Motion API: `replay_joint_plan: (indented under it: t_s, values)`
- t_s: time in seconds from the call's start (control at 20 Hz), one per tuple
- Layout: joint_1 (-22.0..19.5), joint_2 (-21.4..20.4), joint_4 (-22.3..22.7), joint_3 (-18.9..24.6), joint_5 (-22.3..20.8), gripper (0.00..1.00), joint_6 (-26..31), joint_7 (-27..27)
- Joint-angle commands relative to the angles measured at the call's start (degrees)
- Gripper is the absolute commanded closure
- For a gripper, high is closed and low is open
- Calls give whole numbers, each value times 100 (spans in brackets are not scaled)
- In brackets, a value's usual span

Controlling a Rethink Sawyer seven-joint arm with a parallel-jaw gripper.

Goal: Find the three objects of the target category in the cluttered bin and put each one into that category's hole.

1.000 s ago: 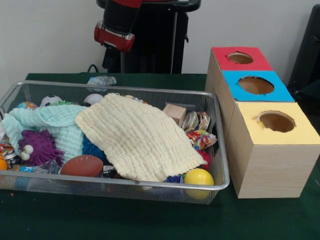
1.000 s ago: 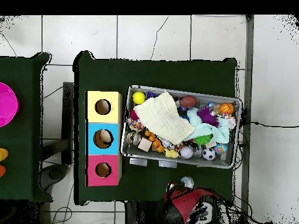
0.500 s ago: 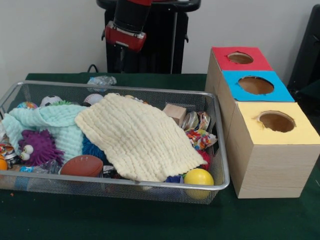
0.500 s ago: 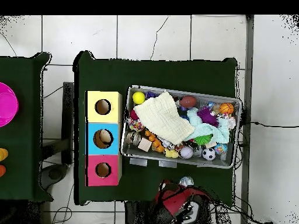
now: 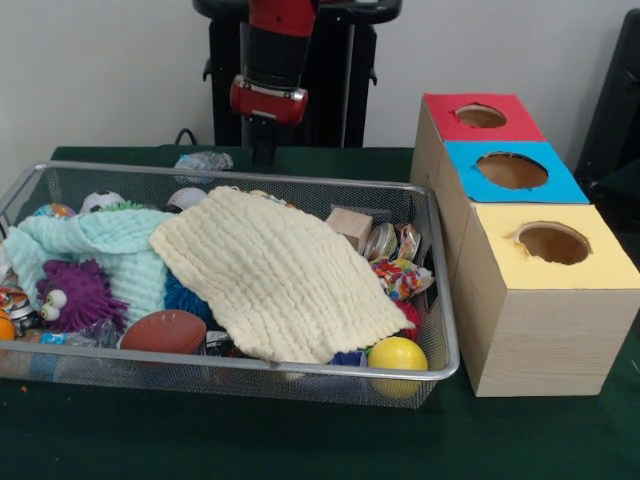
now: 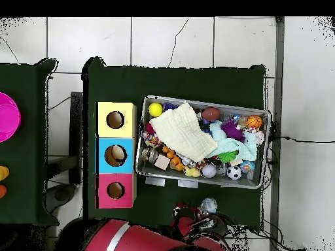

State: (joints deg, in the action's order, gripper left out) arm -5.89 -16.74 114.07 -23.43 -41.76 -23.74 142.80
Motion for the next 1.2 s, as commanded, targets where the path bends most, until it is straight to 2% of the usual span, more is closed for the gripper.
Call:
replay_joint_plan:
  t_s: [0.05,0.15,0.5,0.55,0.85,1.2]
  values:
    - [-407,1026,-750,196,511,100,-829,203]
    - [-490,1137,-776,184,507,100,-987,133]
    - [-570,996,-690,176,422,100,-870,141]
    - [-584,975,-683,192,403,0,-835,150]
    - [-559,876,-676,235,376,0,-604,182]
    - [-520,533,-555,341,295,0,-219,251]
